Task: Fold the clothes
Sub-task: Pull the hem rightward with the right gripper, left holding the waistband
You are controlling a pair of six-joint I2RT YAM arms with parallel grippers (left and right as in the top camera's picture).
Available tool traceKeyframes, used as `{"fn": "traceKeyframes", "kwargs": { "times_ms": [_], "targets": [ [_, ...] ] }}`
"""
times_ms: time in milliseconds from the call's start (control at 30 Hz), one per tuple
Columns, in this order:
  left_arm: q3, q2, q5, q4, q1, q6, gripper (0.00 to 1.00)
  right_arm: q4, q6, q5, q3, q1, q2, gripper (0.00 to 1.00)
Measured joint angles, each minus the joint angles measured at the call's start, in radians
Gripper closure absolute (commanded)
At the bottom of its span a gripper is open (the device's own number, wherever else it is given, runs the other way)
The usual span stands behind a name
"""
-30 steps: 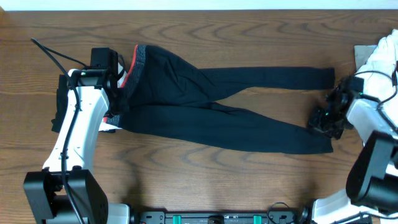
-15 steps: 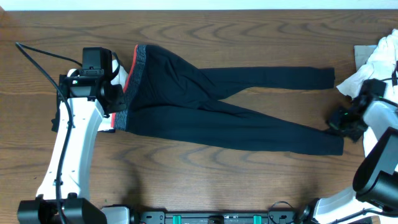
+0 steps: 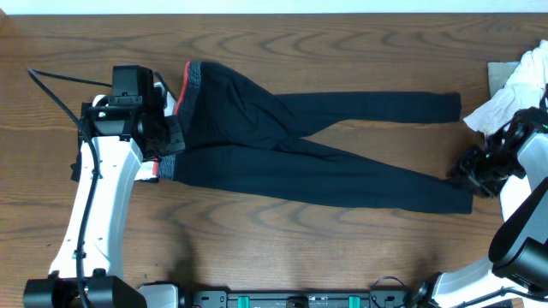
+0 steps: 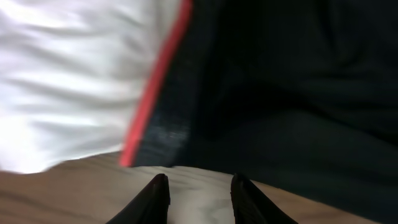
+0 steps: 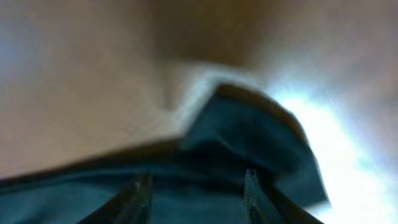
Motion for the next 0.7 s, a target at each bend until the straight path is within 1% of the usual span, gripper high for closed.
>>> {"fn": "traceKeyframes", "kwargs": {
  "times_ms": [100, 200, 300, 367, 400, 433, 500, 700],
  "targets": [
    [0.0, 0.0, 0.043, -0.001, -0.012, 0.0, 0.64, -0.031, 0.035, 0.082, 0.0, 0.0, 0.0, 0.49],
    [0.0, 0.0, 0.068, 0.0, -0.03, 0.0, 0.64, -0.012, 0.055, 0.125, -0.002, 0.0, 0.0, 0.5],
    [0.0, 0.0, 0.079, 0.001, -0.04, 0.0, 0.64, 0.032, 0.069, 0.145, -0.023, 0.0, 0.0, 0.56],
    [0.0, 0.0, 0.084, 0.001, -0.04, 0.0, 0.64, 0.082, 0.078, 0.148, -0.054, 0.0, 0.0, 0.65],
    [0.0, 0.0, 0.086, 0.002, -0.04, 0.0, 0.64, 0.112, 0.082, 0.146, -0.072, 0.0, 0.0, 0.73],
    [0.0, 0.0, 0.087, 0.002, -0.04, 0.0, 0.64, 0.142, 0.09, 0.142, -0.096, 0.0, 0.0, 0.86],
    [0.0, 0.0, 0.09, 0.003, -0.04, 0.0, 0.64, 0.168, 0.091, 0.118, -0.118, 0.0, 0.001, 0.98],
    [0.0, 0.0, 0.091, 0.003, -0.041, 0.0, 0.64, 0.147, 0.082, 0.006, -0.103, -0.006, -0.005, 0.99]
  ]
}}
